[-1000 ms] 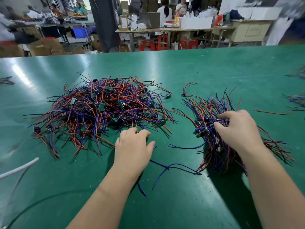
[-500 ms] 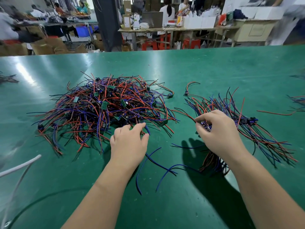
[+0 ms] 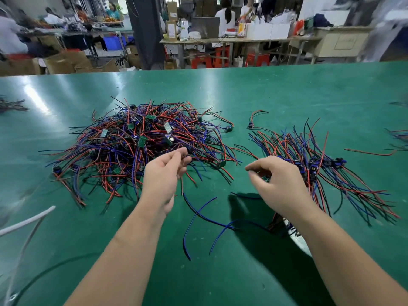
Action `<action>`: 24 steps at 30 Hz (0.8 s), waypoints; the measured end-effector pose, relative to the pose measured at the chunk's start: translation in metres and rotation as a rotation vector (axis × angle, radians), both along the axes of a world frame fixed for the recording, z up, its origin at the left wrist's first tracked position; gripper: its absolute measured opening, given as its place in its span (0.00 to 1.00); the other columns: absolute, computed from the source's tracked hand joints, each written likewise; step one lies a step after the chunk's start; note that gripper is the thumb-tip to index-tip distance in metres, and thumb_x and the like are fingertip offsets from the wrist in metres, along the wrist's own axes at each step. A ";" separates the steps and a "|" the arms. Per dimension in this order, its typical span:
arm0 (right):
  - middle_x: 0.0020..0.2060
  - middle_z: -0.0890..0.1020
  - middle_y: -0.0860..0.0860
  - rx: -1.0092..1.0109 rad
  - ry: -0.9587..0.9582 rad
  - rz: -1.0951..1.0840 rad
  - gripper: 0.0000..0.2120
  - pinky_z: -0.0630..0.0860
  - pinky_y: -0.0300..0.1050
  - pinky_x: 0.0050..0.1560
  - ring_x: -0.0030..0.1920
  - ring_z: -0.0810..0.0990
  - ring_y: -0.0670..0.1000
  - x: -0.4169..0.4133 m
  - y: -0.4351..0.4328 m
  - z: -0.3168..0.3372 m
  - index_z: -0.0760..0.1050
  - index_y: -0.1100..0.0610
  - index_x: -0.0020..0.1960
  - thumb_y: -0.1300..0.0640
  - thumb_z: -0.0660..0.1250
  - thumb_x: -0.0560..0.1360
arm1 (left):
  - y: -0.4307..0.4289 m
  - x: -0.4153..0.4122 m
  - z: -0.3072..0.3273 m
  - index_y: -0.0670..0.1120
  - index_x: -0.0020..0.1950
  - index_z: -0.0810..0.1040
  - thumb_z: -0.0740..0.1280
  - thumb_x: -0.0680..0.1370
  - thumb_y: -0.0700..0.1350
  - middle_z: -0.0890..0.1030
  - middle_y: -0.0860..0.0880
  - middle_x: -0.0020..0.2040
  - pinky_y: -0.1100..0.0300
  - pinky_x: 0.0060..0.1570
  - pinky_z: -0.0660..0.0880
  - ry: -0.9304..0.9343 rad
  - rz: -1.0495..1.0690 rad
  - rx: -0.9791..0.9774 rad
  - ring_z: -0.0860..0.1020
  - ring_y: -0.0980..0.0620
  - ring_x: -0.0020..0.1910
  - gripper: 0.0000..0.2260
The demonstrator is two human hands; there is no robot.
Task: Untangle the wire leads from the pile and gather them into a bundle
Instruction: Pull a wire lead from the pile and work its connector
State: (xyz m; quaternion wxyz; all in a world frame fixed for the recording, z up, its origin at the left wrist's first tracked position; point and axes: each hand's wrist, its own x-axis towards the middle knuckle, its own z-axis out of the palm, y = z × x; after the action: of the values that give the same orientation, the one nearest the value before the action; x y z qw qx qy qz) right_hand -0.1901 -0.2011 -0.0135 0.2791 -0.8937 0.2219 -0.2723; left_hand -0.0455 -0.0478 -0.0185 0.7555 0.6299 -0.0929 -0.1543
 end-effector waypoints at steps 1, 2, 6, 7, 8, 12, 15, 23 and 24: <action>0.38 0.82 0.46 0.064 -0.021 0.004 0.06 0.73 0.35 0.44 0.41 0.79 0.46 0.000 0.001 0.001 0.83 0.53 0.45 0.62 0.68 0.74 | -0.001 -0.003 0.004 0.41 0.50 0.80 0.59 0.82 0.38 0.82 0.49 0.40 0.69 0.40 0.75 0.065 -0.029 -0.123 0.80 0.59 0.38 0.10; 0.36 0.83 0.46 0.159 -0.040 0.013 0.06 0.74 0.36 0.43 0.39 0.80 0.46 0.000 0.002 0.001 0.82 0.53 0.43 0.62 0.68 0.74 | -0.002 -0.006 0.007 0.41 0.48 0.80 0.59 0.81 0.37 0.83 0.49 0.40 0.69 0.41 0.76 0.103 -0.067 -0.219 0.81 0.59 0.38 0.10; 0.33 0.84 0.52 0.694 -0.142 0.142 0.10 0.77 0.39 0.38 0.33 0.80 0.49 0.004 0.009 0.005 0.82 0.55 0.41 0.67 0.66 0.75 | 0.000 -0.018 0.017 0.42 0.48 0.80 0.58 0.80 0.37 0.84 0.51 0.40 0.69 0.41 0.78 0.181 -0.235 -0.493 0.82 0.60 0.39 0.11; 0.32 0.84 0.52 0.799 -0.168 0.176 0.11 0.76 0.37 0.38 0.32 0.80 0.49 0.004 0.011 0.006 0.82 0.56 0.41 0.68 0.65 0.75 | 0.002 -0.019 0.021 0.43 0.46 0.83 0.59 0.78 0.38 0.85 0.51 0.41 0.68 0.41 0.78 0.190 -0.272 -0.543 0.82 0.60 0.39 0.11; 0.32 0.83 0.53 0.878 -0.181 0.201 0.11 0.76 0.36 0.36 0.32 0.79 0.49 0.004 0.011 0.006 0.82 0.57 0.41 0.68 0.64 0.76 | 0.005 -0.019 0.024 0.44 0.44 0.84 0.61 0.75 0.39 0.85 0.52 0.42 0.68 0.40 0.78 0.187 -0.311 -0.578 0.82 0.60 0.39 0.12; 0.32 0.81 0.56 1.176 -0.188 0.313 0.08 0.75 0.37 0.32 0.29 0.77 0.49 0.005 0.014 0.009 0.82 0.59 0.41 0.63 0.65 0.74 | 0.014 -0.026 0.031 0.46 0.42 0.86 0.68 0.69 0.44 0.85 0.50 0.41 0.67 0.40 0.79 0.122 -0.561 -0.567 0.82 0.60 0.36 0.08; 0.35 0.82 0.57 1.318 -0.153 0.389 0.13 0.74 0.38 0.33 0.31 0.79 0.50 0.006 0.015 0.010 0.80 0.60 0.47 0.52 0.66 0.70 | 0.013 -0.036 0.024 0.43 0.44 0.85 0.72 0.68 0.45 0.85 0.48 0.43 0.65 0.42 0.79 0.018 -0.809 -0.454 0.82 0.56 0.38 0.08; 0.40 0.84 0.58 1.263 -0.174 0.454 0.11 0.77 0.42 0.40 0.39 0.81 0.52 0.004 0.017 0.005 0.82 0.59 0.45 0.60 0.72 0.62 | 0.006 -0.042 0.009 0.42 0.42 0.85 0.64 0.74 0.37 0.82 0.46 0.45 0.60 0.44 0.78 -0.111 -0.999 -0.053 0.80 0.52 0.41 0.09; 0.41 0.84 0.59 1.259 -0.164 0.457 0.11 0.76 0.44 0.43 0.41 0.80 0.54 0.004 0.017 0.004 0.83 0.57 0.44 0.61 0.73 0.61 | 0.006 -0.042 0.009 0.43 0.42 0.85 0.66 0.73 0.38 0.82 0.45 0.45 0.61 0.44 0.77 -0.117 -0.997 -0.017 0.79 0.51 0.41 0.08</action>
State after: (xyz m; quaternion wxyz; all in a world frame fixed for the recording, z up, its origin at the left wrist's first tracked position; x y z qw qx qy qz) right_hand -0.1865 -0.1843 -0.0090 0.8132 -0.5616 0.1217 -0.0923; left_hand -0.0878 -0.0420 -0.0097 0.5887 0.5101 -0.4260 -0.4602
